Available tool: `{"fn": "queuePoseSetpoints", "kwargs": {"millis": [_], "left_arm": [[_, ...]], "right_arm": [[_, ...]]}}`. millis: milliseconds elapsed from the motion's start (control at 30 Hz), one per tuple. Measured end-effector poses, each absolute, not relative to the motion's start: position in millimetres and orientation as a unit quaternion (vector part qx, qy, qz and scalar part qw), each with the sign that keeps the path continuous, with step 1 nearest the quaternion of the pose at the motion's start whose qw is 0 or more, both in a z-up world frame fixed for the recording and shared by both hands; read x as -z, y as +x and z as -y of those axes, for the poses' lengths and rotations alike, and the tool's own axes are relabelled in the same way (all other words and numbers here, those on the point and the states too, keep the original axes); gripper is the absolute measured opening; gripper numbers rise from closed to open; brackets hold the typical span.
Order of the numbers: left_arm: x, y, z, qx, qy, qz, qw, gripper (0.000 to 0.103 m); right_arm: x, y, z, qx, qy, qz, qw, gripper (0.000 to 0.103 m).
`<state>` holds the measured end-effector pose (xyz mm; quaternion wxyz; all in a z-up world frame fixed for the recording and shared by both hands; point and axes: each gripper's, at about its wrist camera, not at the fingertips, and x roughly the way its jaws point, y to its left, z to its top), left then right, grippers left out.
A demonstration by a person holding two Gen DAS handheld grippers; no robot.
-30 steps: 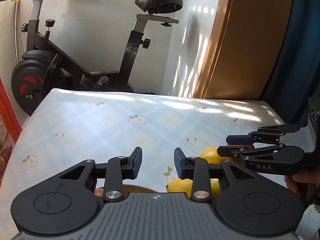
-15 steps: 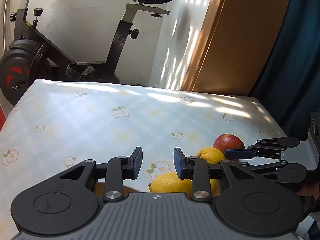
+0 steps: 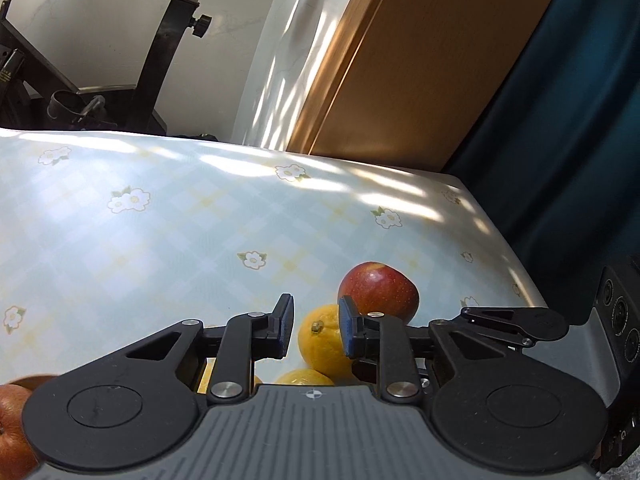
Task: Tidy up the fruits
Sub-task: 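Lower the left gripper onto a yellow lemon and close on it, then carry the yellow lemon with the left gripper onto the cream plate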
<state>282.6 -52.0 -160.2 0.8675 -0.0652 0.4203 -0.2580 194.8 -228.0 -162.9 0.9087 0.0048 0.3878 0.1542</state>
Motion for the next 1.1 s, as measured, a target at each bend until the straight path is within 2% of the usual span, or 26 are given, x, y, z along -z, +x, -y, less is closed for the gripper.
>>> {"fn": "queuePoseSetpoints", "kwargs": {"millis": [467,700,967,1100], "left_arm": [[178,289,70,0.281,-0.055,-0.444,0.849,0.026],[175,288,74,0.282,-0.042,-0.442,0.85,0.026],[174,287,75,0.283,-0.038,-0.44,0.851,0.026],[173,285,75,0.285,-0.031,-0.438,0.852,0.026]], "right_arm": [[180,188,241,-0.141,0.019,-0.409,0.901,0.032],[192,196,242,-0.152,0.019,-0.417,0.896,0.043],[199,205,231,-0.176,-0.019,-0.411,0.894,0.048],[199,203,225,-0.178,-0.035,-0.402,0.897,0.043]]}}
